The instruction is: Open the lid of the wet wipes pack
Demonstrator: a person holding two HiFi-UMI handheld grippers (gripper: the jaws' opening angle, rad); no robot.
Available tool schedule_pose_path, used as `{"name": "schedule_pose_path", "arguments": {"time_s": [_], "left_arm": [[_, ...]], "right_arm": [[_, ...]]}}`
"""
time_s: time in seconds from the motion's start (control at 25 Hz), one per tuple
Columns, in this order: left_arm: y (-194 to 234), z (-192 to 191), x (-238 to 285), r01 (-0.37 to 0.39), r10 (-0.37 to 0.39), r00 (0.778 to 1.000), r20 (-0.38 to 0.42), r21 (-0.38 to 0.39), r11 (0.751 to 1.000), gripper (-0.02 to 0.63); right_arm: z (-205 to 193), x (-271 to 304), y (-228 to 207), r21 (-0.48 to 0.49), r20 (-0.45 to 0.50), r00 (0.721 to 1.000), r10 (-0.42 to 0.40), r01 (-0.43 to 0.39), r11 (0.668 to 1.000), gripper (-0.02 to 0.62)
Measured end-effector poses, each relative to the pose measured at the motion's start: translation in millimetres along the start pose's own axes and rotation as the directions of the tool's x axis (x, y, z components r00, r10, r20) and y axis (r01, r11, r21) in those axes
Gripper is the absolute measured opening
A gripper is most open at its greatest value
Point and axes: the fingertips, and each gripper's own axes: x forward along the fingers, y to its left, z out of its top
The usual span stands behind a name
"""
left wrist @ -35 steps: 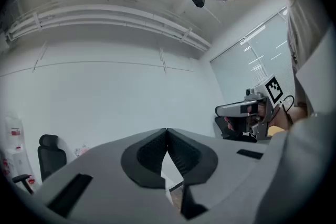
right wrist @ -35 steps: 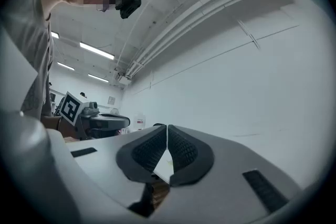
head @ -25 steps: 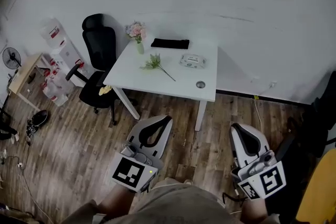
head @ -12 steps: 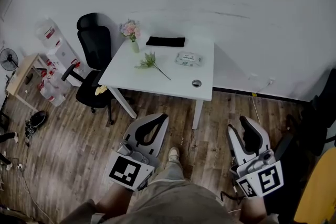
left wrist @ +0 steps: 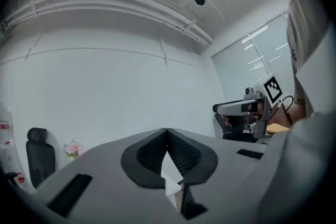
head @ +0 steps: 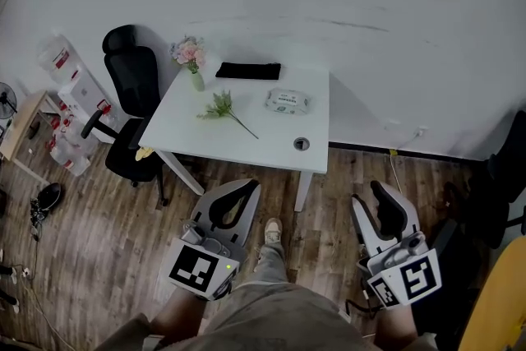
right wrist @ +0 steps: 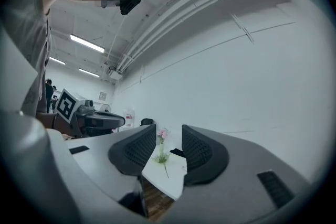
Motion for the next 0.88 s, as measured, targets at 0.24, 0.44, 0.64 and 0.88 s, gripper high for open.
{"name": "schedule_pose_path", "arguments": {"time_s": [0.24, 0.44, 0.64, 0.88], "left_arm": [[50, -19, 52, 0.008, -0.009, 1.000, -0.027, -0.027, 1.000, 0.017], [98, -31, 100, 0.023, -0.028, 0.997, -0.067, -0.075, 0.997, 0.017], [152, -42, 153, 0.045, -0.052, 0.995, -0.081, -0.082, 0.996, 0.017], [205, -56, 209, 0.076, -0.085, 0.991, -0.100, -0.092, 0.993, 0.017]], "right_arm": [[-18, 66, -33, 0.006, -0.048, 0.999, -0.010, 0.010, 1.000, 0.155], [-30, 135, -57, 0.013, -0.100, 0.995, -0.005, 0.007, 1.000, 0.156], [-38, 207, -82, 0.017, -0.136, 0.991, -0.005, 0.008, 1.000, 0.156], [-47, 279, -110, 0.017, -0.165, 0.986, -0.016, 0.019, 1.000, 0.155]]}}
